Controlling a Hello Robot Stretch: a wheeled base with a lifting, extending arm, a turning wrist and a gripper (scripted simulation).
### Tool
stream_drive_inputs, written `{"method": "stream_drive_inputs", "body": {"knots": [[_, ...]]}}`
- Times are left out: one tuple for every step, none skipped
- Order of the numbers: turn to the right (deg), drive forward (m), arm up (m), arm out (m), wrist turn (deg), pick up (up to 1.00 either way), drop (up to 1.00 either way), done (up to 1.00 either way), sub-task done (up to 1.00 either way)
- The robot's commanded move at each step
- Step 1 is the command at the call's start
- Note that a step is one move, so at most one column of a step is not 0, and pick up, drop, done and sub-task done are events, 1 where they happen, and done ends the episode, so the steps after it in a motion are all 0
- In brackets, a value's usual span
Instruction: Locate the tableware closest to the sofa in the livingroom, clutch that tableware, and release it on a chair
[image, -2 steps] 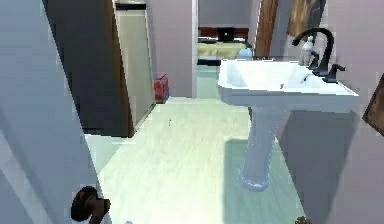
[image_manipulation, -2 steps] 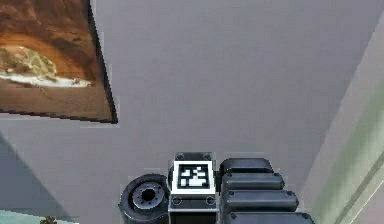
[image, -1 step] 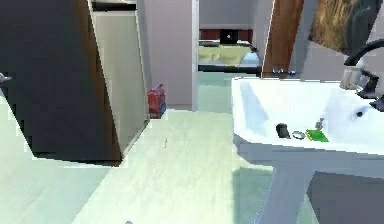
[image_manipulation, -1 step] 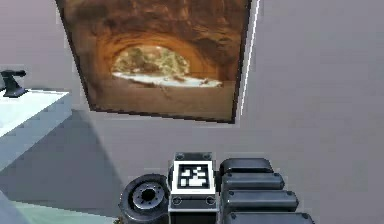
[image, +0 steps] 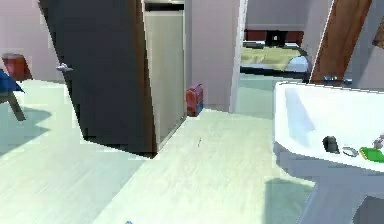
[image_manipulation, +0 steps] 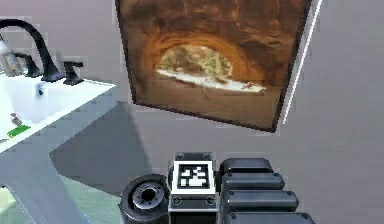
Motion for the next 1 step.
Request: {"method": "stream_drive_inputs", "body": {"knots": [[0.0, 0.55, 0.00, 0.00, 0.0, 0.00, 0.00, 0.00, 0.00]]}}
